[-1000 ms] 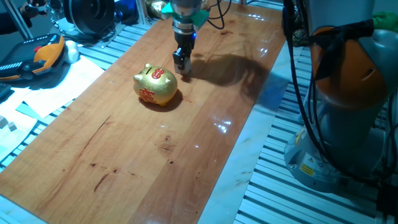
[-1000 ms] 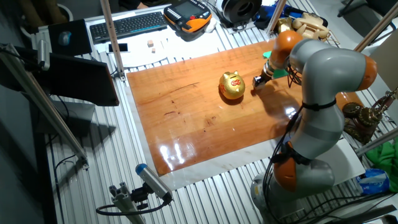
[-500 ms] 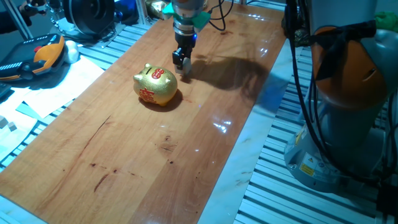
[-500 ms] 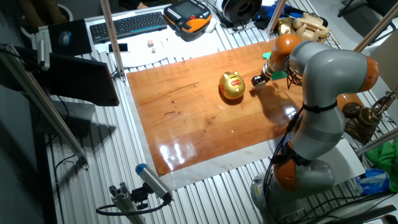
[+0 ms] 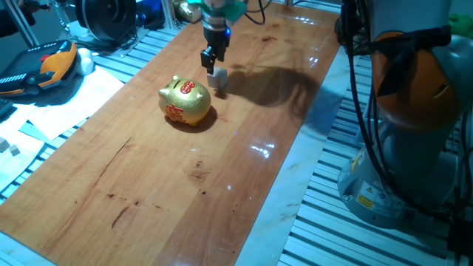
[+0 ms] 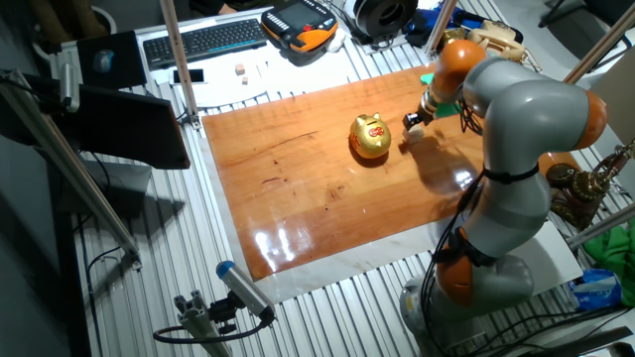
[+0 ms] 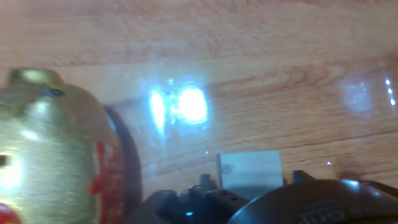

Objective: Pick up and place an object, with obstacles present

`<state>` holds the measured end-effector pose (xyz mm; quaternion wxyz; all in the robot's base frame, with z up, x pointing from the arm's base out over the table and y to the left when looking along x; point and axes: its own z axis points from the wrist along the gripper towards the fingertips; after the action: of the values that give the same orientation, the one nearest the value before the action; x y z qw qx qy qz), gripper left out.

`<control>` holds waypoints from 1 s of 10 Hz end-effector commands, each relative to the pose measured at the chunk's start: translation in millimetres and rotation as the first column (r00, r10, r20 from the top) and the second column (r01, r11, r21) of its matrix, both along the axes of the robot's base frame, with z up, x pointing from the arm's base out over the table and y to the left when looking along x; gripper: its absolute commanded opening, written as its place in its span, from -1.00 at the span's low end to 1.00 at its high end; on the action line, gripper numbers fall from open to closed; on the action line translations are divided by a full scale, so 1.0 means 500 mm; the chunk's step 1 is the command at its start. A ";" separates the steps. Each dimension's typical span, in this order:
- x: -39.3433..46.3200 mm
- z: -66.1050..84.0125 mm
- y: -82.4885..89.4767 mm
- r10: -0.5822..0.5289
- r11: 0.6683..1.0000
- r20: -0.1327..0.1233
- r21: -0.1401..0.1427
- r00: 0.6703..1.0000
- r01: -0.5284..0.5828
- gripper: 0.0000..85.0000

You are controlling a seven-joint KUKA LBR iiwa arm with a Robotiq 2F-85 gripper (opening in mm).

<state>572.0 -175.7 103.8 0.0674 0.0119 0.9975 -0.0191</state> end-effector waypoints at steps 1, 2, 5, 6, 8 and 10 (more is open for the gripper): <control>0.003 0.040 0.009 0.002 1.000 -0.005 -0.004 1.000 -0.002 -0.20; 0.006 0.066 0.021 0.005 1.000 -0.014 0.001 1.000 -0.005 -0.60; -0.004 0.149 0.067 -0.003 1.000 -0.046 0.025 0.999 0.004 -1.00; -0.012 0.169 0.084 -0.009 1.000 -0.060 0.029 0.998 0.011 -1.00; -0.025 0.196 0.102 0.005 0.999 -0.066 0.052 0.998 -0.001 -1.00; -0.035 0.215 0.118 0.021 0.998 -0.081 0.059 0.996 -0.016 -1.00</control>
<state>553.6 -116.2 207.1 0.0250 0.0029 0.9996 0.0103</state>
